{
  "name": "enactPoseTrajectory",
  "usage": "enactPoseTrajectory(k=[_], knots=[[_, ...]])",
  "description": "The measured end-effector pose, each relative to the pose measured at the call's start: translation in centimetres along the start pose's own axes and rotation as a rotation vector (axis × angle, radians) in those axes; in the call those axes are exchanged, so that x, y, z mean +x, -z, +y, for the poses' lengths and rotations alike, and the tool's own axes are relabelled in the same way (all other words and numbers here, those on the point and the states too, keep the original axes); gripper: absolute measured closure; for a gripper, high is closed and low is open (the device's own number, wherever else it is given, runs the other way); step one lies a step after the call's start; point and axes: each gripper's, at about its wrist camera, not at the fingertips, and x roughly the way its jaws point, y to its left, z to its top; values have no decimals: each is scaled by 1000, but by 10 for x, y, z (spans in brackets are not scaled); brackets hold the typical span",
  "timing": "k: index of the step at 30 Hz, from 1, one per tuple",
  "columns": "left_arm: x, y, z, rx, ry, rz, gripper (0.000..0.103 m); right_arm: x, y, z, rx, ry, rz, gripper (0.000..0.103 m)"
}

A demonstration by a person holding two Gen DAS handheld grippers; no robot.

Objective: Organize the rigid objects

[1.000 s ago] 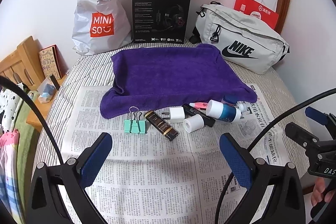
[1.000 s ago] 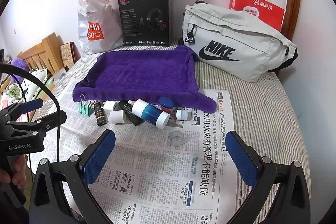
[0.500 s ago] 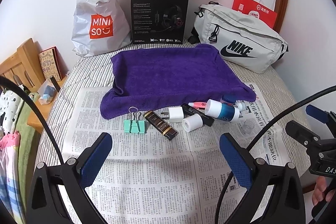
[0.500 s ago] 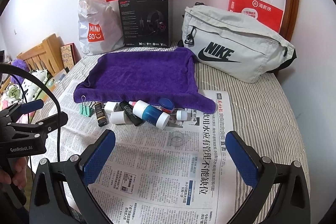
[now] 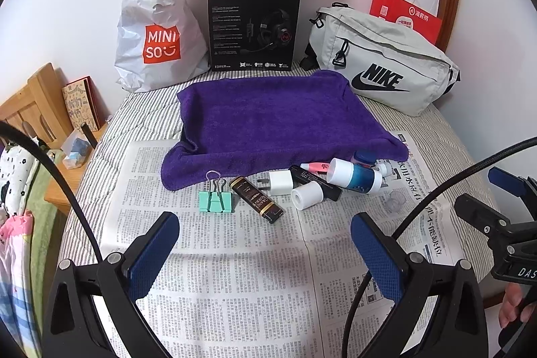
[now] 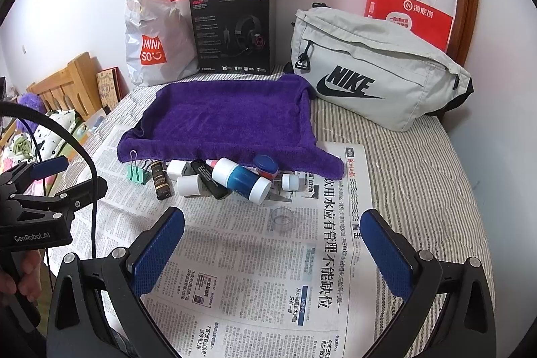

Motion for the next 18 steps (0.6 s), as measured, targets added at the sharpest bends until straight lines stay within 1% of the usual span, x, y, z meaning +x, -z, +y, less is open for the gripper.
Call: enactPoseTrajectory(k=[18], knots=[[-1,1,-1,3,-8,1,0,1,1,0,-1,2,2,0]])
